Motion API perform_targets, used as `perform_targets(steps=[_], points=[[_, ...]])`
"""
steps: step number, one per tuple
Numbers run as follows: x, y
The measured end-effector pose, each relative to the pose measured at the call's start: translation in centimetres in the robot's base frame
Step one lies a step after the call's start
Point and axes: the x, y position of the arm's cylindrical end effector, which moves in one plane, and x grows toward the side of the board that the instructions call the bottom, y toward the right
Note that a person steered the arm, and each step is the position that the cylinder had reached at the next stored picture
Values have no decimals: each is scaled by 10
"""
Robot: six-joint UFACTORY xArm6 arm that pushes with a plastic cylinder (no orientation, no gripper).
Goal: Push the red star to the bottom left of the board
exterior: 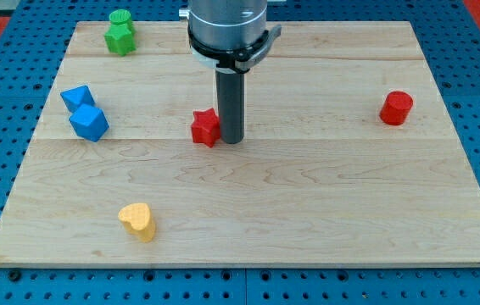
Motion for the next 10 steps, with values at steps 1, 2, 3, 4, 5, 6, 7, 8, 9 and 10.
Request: perform_targets(steps=[1,2,3,4,5,6,7,8,9,10], points=[[-22,3],[-31,-19],[21,-23],[31,-34],[4,21],[3,-50],[16,-96],[66,-144],[59,-154],[55,-182]])
